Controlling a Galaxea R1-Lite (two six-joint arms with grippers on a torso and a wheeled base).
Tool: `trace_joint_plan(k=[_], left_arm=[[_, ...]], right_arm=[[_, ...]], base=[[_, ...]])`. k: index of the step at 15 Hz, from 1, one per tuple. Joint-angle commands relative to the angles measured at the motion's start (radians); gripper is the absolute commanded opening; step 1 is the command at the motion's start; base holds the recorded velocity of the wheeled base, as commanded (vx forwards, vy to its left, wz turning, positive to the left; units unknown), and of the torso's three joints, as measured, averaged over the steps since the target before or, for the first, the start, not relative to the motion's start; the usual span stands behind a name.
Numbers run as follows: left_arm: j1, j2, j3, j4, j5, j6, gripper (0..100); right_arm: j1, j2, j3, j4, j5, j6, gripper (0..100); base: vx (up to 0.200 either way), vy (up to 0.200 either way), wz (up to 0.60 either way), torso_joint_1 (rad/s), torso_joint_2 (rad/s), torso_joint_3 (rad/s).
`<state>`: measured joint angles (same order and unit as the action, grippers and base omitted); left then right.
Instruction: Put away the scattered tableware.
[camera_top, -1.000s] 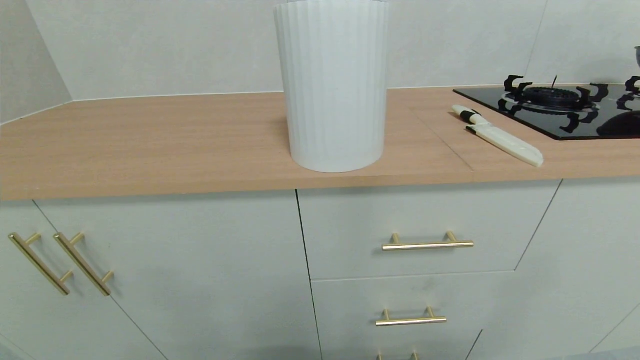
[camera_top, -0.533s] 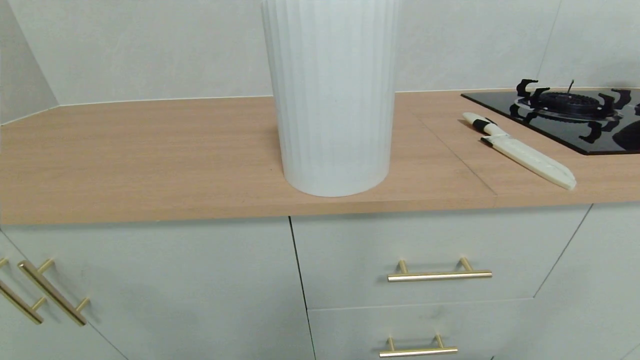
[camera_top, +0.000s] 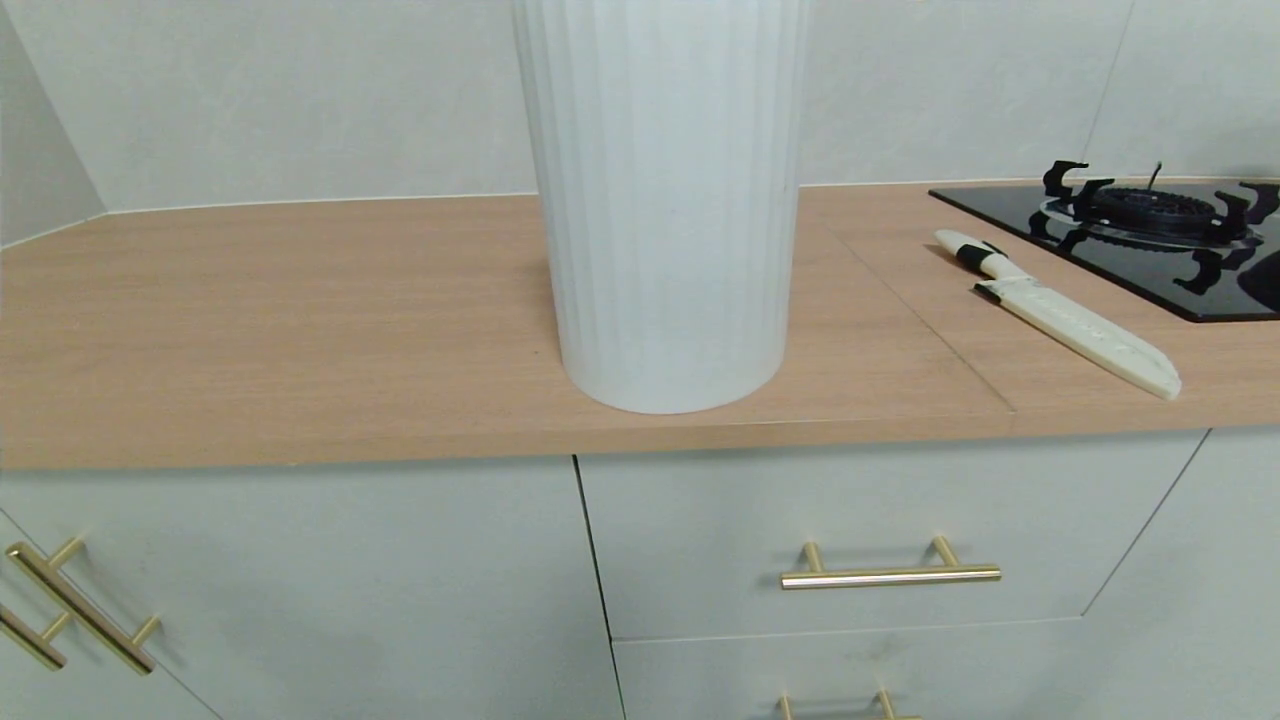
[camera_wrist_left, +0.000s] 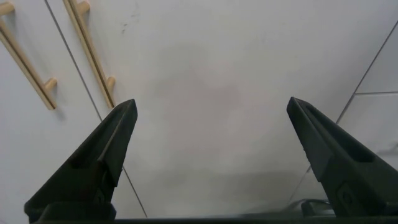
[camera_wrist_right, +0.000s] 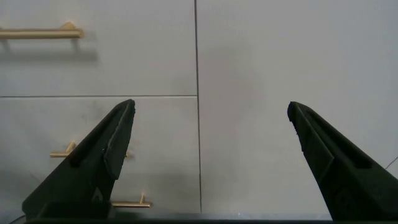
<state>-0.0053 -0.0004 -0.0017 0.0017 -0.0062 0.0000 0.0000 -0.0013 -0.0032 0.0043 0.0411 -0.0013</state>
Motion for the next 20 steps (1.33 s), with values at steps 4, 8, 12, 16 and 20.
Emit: trace_joint_plan(k=[4,8,12,16,20], left_arm=[[-0.001,0.0,0.0,0.0,0.0,0.0,100],[-0.001,0.0,0.0,0.0,0.0,0.0,100],[-0.001,0.0,0.0,0.0,0.0,0.0,100],[-0.001,0.0,0.0,0.0,0.0,0.0,100],[0.001,0.0,0.0,0.0,0.0,0.0,100]], right_arm=[[0.0,0.001,0.0,0.0,0.0,0.0,100],[0.0,0.001,0.0,0.0,0.0,0.0,100],[0.0,0.001,0.0,0.0,0.0,0.0,100],[0.0,0.001,0.0,0.0,0.0,0.0,100],[0.0,0.001,0.0,0.0,0.0,0.0,100]], base=[[0.0,0.0,0.0,0.0,0.0,0.0],[0.0,0.0,0.0,0.009,-0.03,-0.024],[0.0,0.0,0.0,0.089,-0.27,-0.271],[0.0,0.0,0.0,0.135,-0.52,-0.298],[0.0,0.0,0.0,0.173,-0.46,-0.288]])
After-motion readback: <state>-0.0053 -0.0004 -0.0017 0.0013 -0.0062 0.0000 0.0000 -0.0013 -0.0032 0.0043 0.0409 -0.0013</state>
